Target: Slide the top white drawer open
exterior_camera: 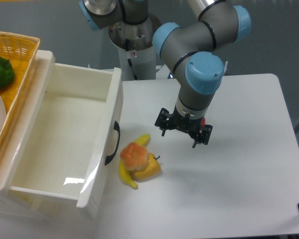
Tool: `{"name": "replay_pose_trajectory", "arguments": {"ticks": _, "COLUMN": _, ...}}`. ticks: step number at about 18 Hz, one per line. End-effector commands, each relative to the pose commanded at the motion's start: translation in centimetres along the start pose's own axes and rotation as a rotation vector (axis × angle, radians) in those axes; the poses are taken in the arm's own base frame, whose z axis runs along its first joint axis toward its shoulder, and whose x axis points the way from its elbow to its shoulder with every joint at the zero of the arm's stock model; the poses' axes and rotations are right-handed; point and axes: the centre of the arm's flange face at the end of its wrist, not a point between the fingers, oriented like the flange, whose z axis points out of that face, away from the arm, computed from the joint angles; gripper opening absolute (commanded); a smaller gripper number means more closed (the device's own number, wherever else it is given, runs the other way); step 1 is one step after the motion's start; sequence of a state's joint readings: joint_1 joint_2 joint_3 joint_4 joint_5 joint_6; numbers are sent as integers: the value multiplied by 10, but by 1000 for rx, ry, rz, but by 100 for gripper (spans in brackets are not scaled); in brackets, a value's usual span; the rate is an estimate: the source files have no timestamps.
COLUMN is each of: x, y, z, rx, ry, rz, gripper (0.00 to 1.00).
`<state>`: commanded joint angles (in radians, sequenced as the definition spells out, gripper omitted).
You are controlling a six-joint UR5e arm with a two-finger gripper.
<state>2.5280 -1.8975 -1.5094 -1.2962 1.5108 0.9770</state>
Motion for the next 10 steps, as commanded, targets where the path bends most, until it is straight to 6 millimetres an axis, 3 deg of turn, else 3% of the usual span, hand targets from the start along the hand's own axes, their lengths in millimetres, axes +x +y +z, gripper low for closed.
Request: {"name": "replay_pose_trajectory", "arguments": {"ticks": 10, "x": 4, "y": 1, "z": -10, "rx": 8, "ry": -13, "rz": 20, "gripper": 100}}
